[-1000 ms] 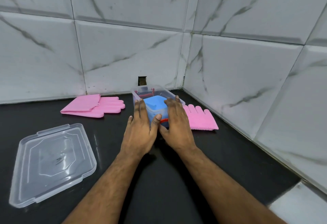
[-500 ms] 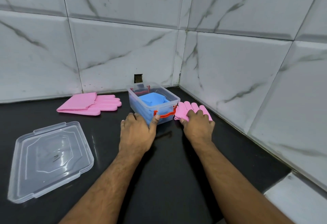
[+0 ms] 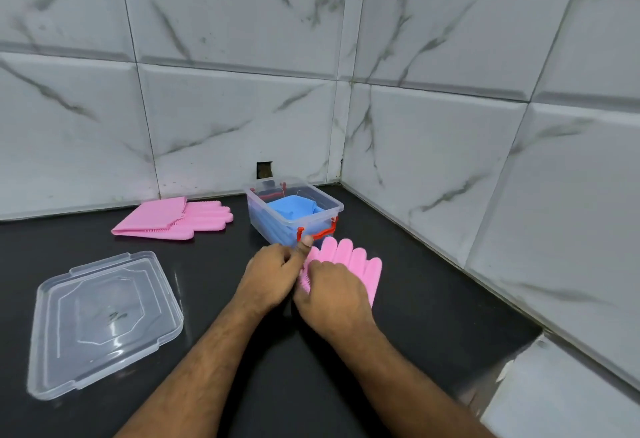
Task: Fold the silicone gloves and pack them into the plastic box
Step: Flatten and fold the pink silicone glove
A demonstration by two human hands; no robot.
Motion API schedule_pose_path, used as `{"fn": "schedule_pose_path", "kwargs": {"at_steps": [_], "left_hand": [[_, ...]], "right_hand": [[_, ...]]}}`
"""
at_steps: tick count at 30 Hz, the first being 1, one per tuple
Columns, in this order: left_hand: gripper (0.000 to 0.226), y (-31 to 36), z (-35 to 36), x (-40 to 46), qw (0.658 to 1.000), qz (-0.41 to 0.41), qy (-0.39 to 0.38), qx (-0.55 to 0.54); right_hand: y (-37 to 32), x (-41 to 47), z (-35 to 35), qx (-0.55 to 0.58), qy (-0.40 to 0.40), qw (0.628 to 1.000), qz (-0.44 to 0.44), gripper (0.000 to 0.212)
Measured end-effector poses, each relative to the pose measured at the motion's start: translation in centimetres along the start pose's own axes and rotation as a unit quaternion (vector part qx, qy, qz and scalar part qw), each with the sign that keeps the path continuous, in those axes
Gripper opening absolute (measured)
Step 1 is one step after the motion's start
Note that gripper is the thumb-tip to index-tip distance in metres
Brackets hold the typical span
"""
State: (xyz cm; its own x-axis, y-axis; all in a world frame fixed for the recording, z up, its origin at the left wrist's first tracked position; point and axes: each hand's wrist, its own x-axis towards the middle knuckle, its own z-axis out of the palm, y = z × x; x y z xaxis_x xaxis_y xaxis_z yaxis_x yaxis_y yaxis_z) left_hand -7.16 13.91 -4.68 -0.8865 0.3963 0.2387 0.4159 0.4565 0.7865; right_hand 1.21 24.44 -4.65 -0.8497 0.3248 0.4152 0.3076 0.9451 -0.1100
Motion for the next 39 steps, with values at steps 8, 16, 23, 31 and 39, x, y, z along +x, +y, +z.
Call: {"fn": "schedule_pose_path", "kwargs": {"at_steps": [8, 16, 23, 31, 39], "left_hand": [[0.041, 0.5, -1.6, -2.3, 0.976, -0.055, -0.127, -0.167], [0.024, 1.4, -3.3, -6.0, 0.971, -0.013, -0.055, -0.233], [0.026, 2.1, -4.5, -7.6, 0.956, -0.013, -0.014, -0.294], [0.025, 1.7, -4.7, -7.1, 0.958, -0.022, 0.049, -0.28], [0.05, 0.7, -4.5, -6.2, 0.957, -0.011, 0.095, -0.275]], "right_hand": [[0.9, -4.0, -1.9, 0.187, -0.084, 0.965, -0.164, 0.021], [3.3, -4.0, -2.1, 0.332, 0.085, 0.936, -0.083, 0.027], [3.4, -3.5, -1.8, 0.483, 0.007, 0.873, 0.06, 0.044], [3.6, -3.3, -1.7, 0.607, -0.05, 0.78, 0.146, 0.058], [3.6, -4.1, -2.9, 0.681, -0.147, 0.711, 0.102, 0.037]]}}
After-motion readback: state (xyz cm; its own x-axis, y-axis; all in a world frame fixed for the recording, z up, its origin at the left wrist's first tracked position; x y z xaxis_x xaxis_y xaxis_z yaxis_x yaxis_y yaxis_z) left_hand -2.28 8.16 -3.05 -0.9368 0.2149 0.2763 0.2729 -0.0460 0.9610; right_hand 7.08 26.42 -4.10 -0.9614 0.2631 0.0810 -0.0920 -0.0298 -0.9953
